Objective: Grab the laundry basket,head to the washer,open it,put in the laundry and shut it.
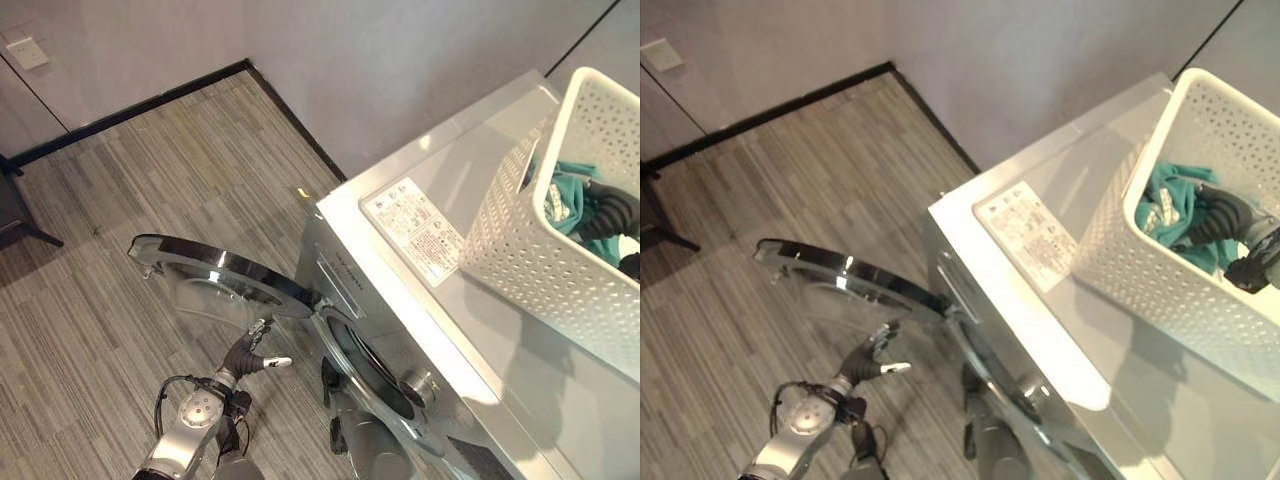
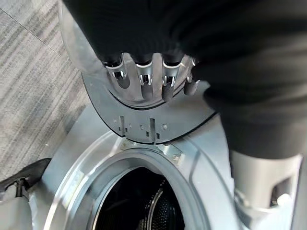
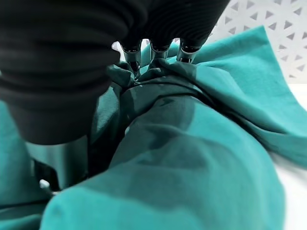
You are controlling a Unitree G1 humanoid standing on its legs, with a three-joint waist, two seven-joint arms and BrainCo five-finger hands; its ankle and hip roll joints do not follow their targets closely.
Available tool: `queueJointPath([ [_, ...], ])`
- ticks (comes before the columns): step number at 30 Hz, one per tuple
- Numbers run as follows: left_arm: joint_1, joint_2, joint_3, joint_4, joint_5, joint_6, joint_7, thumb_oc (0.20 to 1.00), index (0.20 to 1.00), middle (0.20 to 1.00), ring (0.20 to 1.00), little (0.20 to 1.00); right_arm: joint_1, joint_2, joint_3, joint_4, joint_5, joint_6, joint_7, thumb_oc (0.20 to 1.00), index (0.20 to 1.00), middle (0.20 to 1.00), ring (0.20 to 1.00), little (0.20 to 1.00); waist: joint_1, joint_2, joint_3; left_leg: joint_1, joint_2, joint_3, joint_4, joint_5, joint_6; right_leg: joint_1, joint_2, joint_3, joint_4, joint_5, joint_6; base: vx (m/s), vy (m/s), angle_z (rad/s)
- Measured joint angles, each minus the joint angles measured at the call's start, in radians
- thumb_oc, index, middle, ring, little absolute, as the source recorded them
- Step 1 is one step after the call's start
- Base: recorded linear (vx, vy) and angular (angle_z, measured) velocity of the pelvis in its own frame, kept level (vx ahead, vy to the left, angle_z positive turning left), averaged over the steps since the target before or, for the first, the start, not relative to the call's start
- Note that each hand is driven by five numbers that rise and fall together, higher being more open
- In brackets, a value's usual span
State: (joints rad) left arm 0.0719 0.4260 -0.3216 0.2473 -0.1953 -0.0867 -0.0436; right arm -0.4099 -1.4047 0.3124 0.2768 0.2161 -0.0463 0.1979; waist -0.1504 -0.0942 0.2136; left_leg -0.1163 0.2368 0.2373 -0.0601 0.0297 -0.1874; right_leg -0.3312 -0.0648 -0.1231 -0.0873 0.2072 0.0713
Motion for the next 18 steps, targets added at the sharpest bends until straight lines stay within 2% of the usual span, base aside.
queueJointPath([
  [5,-0.003,0.002,-0.006,0.007,0.001,0.0,0.0,1.0,1.0,1.0,1.0,1.0,-0.029,0.009,0.025,0.006,-0.024,0.006,0.003,1.0,1.0,1.0,1.0,1.0,0.001,0.001,0.001,-0.019,0.0,-0.012,-0.015,0.016,0.002,-0.019,0.0,-0.005,0.0,0.007,-0.002,-0.01,-0.01,0.05],
  [6,-0.003,0.002,-0.006,0.007,0.001,0.0,0.0,1.0,1.0,1.0,1.0,1.0,-0.03,0.007,0.025,0.006,-0.024,0.007,0.003,0.52,0.52,0.52,0.52,0.52,0.0,0.001,0.0,-0.021,0.0,-0.013,-0.015,0.018,0.003,-0.02,0.0,-0.006,0.0,0.008,-0.002,0.0,-0.003,0.04],
  [7,-0.002,0.001,-0.006,0.007,0.001,0.0,0.0,1.0,1.0,1.0,1.0,1.0,-0.031,0.007,0.025,0.003,-0.023,0.012,0.009,0.2,0.2,0.2,0.2,0.2,0.001,0.001,0.0,-0.023,0.0,-0.015,-0.015,0.019,0.004,-0.021,0.0,-0.008,0.0,0.009,-0.004,0.0,0.0,0.04],
  [12,-0.012,0.001,-0.007,0.007,0.001,0.001,0.0,1.0,1.0,1.0,1.0,1.0,-0.065,0.008,0.025,-0.004,-0.024,0.051,0.012,0.2,0.2,0.2,0.2,0.2,0.01,0.004,0.001,-0.024,0.001,-0.021,-0.016,0.027,0.003,-0.021,0.0,-0.013,0.0,0.013,-0.006,0.0,0.007,0.02],
  [18,-0.021,0.001,-0.006,0.007,0.002,0.001,0.0,1.0,1.0,1.0,1.0,1.0,-0.073,0.006,0.023,-0.013,-0.014,0.062,0.012,0.2,0.2,0.2,0.2,0.2,0.012,0.004,-0.006,-0.022,0.001,-0.021,-0.017,0.033,-0.003,-0.019,0.0,-0.015,0.0,0.016,-0.008,0.0,0.0,0.0],
])
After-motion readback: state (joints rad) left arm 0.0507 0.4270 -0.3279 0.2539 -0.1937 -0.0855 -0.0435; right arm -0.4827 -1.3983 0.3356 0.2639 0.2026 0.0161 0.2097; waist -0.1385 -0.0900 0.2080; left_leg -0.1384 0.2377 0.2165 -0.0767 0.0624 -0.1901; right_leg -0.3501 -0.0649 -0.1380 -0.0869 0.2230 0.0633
